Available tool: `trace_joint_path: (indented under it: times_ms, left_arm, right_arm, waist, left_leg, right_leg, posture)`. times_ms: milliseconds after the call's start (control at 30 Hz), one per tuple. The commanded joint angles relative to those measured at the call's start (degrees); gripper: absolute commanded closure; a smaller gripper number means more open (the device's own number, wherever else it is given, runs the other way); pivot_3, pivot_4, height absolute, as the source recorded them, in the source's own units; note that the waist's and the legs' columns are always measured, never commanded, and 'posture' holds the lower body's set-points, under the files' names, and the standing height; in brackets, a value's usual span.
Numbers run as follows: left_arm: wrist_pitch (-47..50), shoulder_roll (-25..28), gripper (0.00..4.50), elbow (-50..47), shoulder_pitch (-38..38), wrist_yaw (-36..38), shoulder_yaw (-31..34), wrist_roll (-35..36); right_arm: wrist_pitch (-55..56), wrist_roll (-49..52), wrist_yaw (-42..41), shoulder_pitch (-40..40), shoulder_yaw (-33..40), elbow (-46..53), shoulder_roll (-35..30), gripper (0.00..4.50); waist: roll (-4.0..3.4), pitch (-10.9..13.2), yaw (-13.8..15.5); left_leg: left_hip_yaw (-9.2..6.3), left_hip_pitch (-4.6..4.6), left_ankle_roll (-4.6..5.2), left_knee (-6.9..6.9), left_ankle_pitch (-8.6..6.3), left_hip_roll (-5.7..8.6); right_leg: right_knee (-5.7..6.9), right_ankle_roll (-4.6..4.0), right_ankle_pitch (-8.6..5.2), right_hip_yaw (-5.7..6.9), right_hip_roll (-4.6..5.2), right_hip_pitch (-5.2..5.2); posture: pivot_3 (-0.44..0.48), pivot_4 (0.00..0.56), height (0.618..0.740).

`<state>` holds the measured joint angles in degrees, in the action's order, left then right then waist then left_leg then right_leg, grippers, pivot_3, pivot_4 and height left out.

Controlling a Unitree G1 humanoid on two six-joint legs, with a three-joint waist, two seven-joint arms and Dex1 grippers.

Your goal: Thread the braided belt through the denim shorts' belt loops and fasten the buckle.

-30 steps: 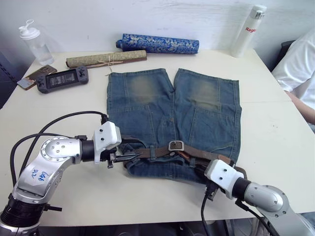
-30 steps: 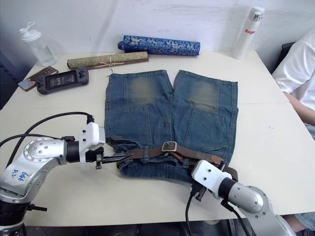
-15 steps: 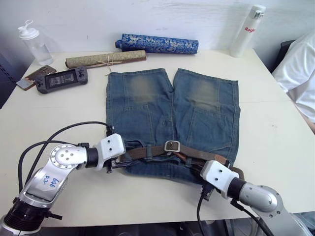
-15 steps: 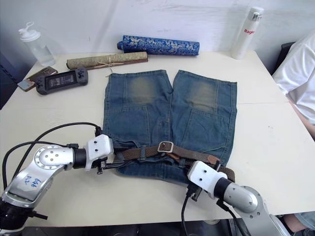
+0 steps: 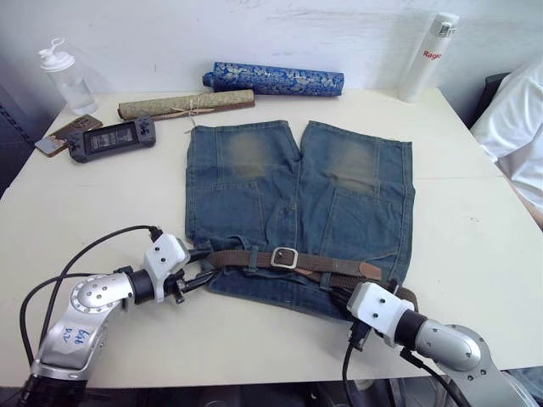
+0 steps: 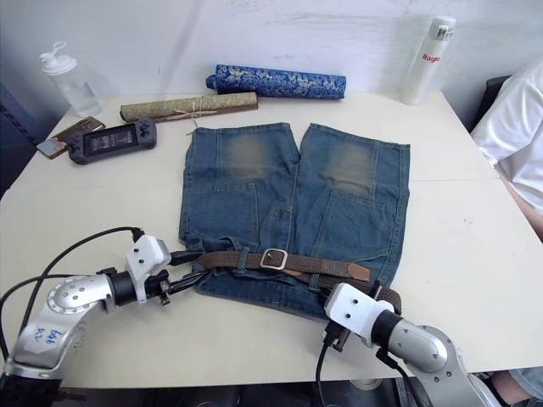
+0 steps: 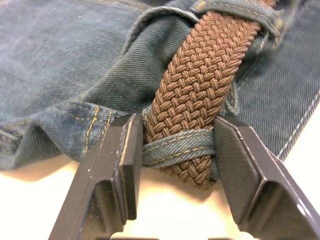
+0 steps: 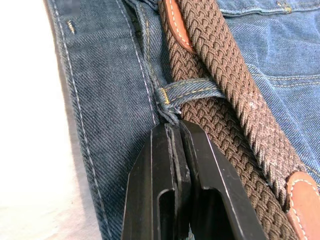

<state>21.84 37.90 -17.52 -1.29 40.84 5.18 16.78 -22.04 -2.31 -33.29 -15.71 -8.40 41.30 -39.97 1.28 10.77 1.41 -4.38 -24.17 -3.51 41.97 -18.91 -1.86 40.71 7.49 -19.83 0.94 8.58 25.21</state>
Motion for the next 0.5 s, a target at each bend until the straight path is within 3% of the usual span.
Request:
trace_joint_path:
  times_ms: [33,233,500]
  left_arm:
    - [2.6,-0.2,2.11,3.9,-3.3,-4.4,2.3,-2.6]
    - [0.8,1.9,2.11,6.0,-5.7,-3.3,2.1,-4.5]
    - [-2.7,4.3,2.11,12.2,-7.1,-2.9,6.6,-3.7]
  right_arm:
    - [-0.2,-0.8,-0.5,-0.8,1.4,-0.9,-1.0,4.37]
    - [-0.1,-0.8,-1.2,-1.5,2.6,-1.0,-2.2,4.37]
    - [-0.2,-1.2,-1.2,-2.9,4.9,-0.7,-2.9,4.37]
  waist:
    - [-0.06,-0.1,0.0]
    - [-0.43,-0.4,-0.1]
    - [-0.71,-0.7,-0.3]
  left_leg:
    - [0.0,0.02,0.0,-0.01,0.0,0.0]
    - [0.0,0.13,-0.06,-0.03,-0.04,-0.01]
    - [0.04,0.17,-0.05,-0.07,-0.06,-0.04]
  right_leg:
    - [-0.01,0.0,0.0,0.01,0.0,-0.09]
    - [-0.08,-0.03,-0.03,0.02,0.0,-0.22]
    - [-0.11,-0.05,-0.04,0.02,0.0,-0.22]
  posture:
    - [0.0,0.15,0.645]
    - [0.0,0.15,0.645]
    - [0.0,0.15,0.645]
